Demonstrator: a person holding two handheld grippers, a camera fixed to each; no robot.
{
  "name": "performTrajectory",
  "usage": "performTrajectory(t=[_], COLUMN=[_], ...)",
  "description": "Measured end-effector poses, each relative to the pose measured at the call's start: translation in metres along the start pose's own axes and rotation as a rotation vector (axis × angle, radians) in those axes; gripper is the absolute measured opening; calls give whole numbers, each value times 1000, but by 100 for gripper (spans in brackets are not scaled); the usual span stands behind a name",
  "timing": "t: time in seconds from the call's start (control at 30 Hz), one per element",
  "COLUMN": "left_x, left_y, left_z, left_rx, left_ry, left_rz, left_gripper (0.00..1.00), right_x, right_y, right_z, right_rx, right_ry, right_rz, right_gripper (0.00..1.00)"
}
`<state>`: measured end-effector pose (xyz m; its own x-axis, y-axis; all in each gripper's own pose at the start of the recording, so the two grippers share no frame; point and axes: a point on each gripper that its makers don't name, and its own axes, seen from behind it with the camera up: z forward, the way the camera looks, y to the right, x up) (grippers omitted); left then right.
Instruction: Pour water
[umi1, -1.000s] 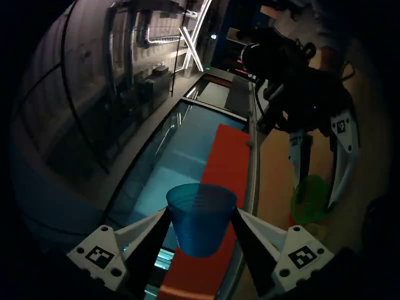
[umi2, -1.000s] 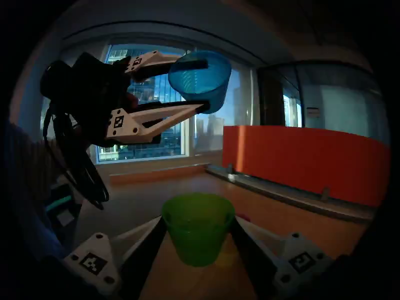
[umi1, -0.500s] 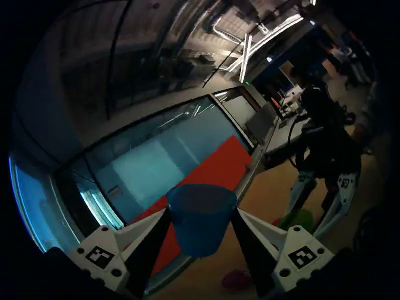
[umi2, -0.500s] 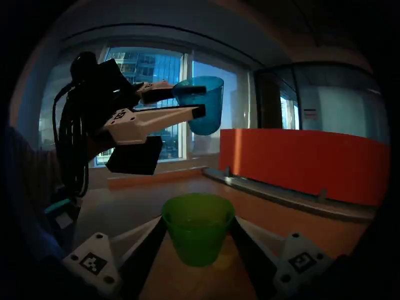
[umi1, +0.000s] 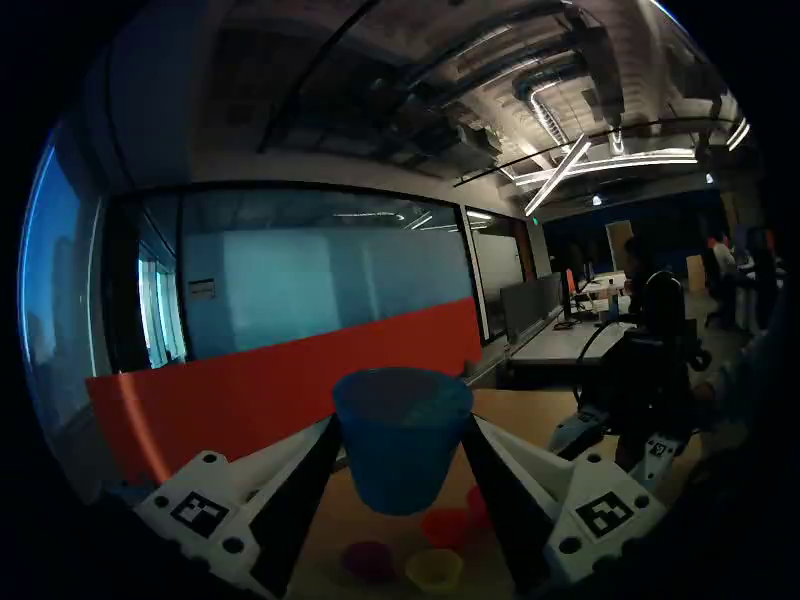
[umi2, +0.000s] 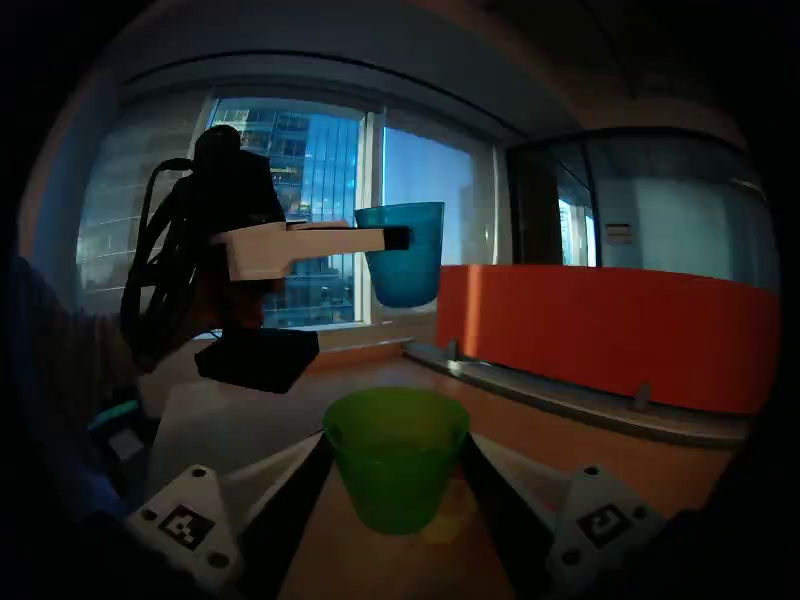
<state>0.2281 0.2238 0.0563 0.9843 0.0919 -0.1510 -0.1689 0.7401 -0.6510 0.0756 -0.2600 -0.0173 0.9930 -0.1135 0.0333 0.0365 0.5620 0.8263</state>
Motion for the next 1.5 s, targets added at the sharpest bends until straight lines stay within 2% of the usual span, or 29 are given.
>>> performTrajectory(t=[0.27, 0.4, 0.7, 1.07, 1.5], left_x=[-2, -1, -10, -40, -76], left_y=[4, 4, 1, -4, -2], left_z=[0, 0, -6, -22, -43], left_rx=[-18, -22, -13, 7, 19], left_ry=[17, 21, 3, -42, -78], left_rz=[-95, -117, -104, -113, -134], left_gripper=[84, 84, 84, 84, 84], right_x=[3, 3, 2, -4, -2], right_y=[0, -2, 0, 13, 30], right_z=[0, 0, -4, -20, -44], right_rx=[-1, 0, -8, -37, -85], right_ry=[5, 6, 0, -24, -18], right_rz=[4, 4, 9, 10, 23], right_gripper=[89, 89, 89, 90, 89])
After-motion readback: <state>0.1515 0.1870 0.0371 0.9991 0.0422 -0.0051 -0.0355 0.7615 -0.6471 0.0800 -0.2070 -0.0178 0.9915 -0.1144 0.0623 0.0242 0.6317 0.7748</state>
